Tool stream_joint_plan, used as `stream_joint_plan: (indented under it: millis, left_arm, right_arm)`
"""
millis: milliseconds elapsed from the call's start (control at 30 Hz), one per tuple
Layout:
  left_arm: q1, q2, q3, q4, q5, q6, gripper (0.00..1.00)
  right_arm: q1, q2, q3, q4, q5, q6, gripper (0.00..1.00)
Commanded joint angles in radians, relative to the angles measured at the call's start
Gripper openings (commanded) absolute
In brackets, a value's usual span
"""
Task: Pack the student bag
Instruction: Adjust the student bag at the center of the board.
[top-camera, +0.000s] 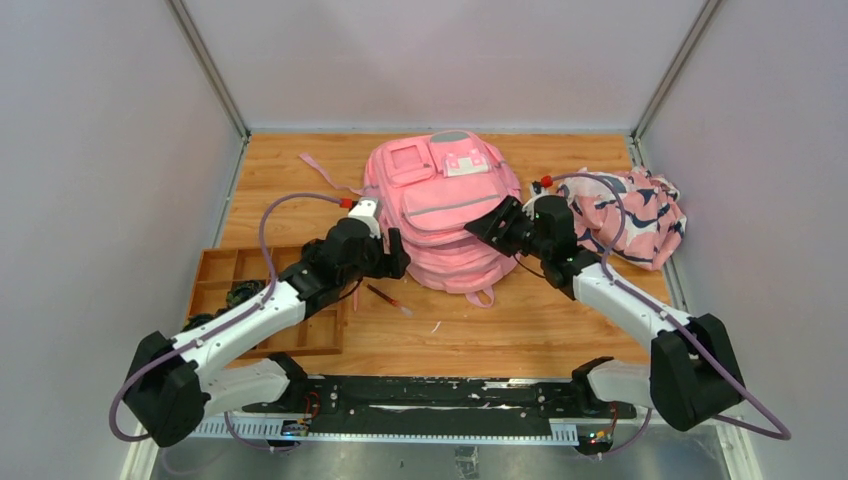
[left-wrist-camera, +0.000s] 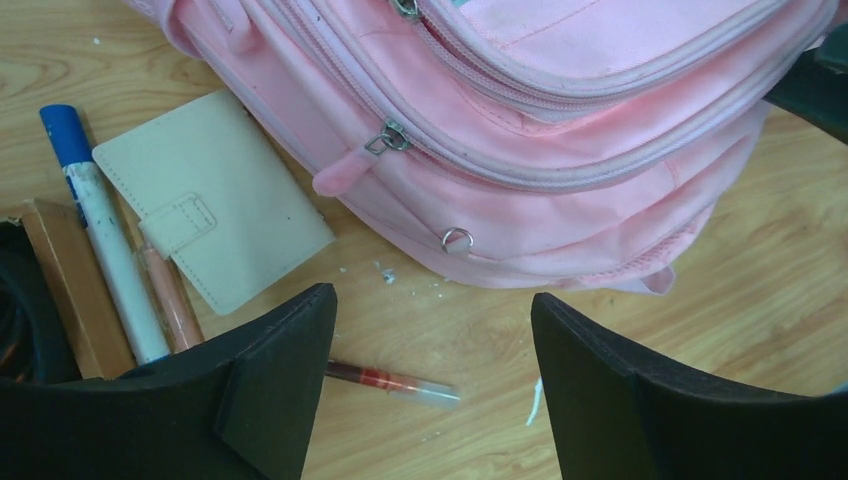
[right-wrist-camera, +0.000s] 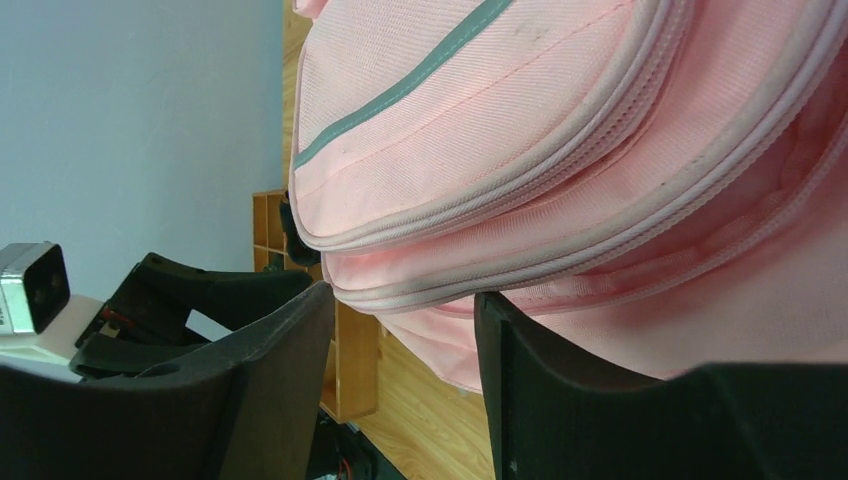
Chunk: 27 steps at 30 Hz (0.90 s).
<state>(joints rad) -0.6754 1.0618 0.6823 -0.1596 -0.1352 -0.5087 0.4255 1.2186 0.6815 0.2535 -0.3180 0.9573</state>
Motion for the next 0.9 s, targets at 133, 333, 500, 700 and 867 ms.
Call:
stream_joint_plan:
  millis: [133, 333, 500, 700, 867]
  left_arm:
    - [0.013, 0.116, 0.046, 0.099, -0.106, 0.189, 0.71]
    - [0.072, 0.155, 0.073, 0.110, -0.015, 0.202, 0.70]
    - [0.073, 0.155, 0.069, 0.133, 0.041, 0.189, 0.70]
    - [0.073, 0.119, 0.062, 0.130, 0.031, 0.192, 0.70]
    - [0.074, 0.113, 0.062, 0.135, 0.043, 0.191, 0.70]
  right_arm:
    - [-0.002, 0.009, 0.001, 0.066, 0.060, 0.053, 0.57]
    - [-0.048, 0.036, -0.083, 0.209, 0.042, 0.194, 0.70]
    - [-0.051, 0.135, -0.085, 0.321, 0.016, 0.291, 0.71]
    - [-0.050, 0.177, -0.161, 0.439, 0.055, 0.398, 0.70]
    - [-0.060, 0.216, -0.195, 0.553, 0.064, 0.422, 0.67]
